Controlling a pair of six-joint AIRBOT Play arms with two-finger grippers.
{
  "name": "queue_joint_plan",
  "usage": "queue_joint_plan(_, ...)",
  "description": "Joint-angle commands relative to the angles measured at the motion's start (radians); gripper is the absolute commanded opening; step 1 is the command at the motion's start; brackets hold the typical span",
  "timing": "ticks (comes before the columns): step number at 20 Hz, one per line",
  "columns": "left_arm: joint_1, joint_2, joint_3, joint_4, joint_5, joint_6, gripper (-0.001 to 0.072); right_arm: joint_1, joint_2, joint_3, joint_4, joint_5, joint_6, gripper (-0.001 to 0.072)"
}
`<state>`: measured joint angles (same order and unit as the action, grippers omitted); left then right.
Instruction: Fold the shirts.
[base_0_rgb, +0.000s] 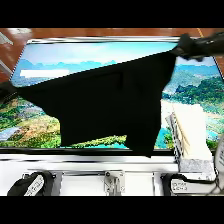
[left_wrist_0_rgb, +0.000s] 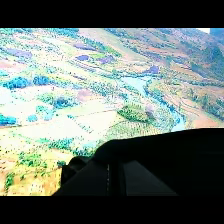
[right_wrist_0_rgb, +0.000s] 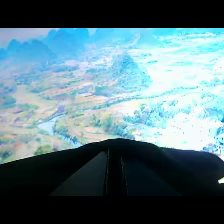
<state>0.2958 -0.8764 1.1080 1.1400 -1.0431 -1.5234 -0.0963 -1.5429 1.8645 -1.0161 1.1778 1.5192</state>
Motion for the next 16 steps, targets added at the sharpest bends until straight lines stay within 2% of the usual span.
queue_joint_plan(1,0.001,-0.191,-0.029,-0.138,0.246,0.0,0.0043,0.072,-0.206,0.001,0.013,-0.283,-0.008,0.0067)
queue_joint_plan(3,0.0,-0.293,-0.029,-0.234,0.327,0.0,0.0043,0.097,-0.269,0.001,0.017,-0.388,-0.007,0.0068)
queue_joint_plan(5,-0.013,-0.386,-0.029,-0.289,0.348,0.0,0.0044,0.118,-0.319,0.001,0.016,-0.429,0.008,0.0068)
queue_joint_plan(12,-0.106,-0.6,-0.03,-0.292,0.28,0.003,0.0045,0.156,-0.441,0.001,0.025,-0.282,0.058,0.0078)
queue_joint_plan(13,-0.112,-0.615,-0.03,-0.292,0.257,0.004,0.0075,0.156,-0.439,0.002,0.027,-0.269,0.073,0.017)
queue_joint_plan(14,-0.111,-0.618,-0.029,-0.292,0.233,0.003,0.0173,0.153,-0.435,0.002,0.046,-0.262,0.077,0.043)
queue_joint_plan(15,-0.101,-0.615,-0.027,-0.292,0.208,0.003,0.0347,0.143,-0.426,0.002,0.09,-0.241,0.075,0.0662)
queue_joint_plan(16,-0.082,-0.611,-0.012,-0.291,0.162,0.004,0.0526,0.128,-0.408,0.002,0.124,-0.21,0.064,0.0669)
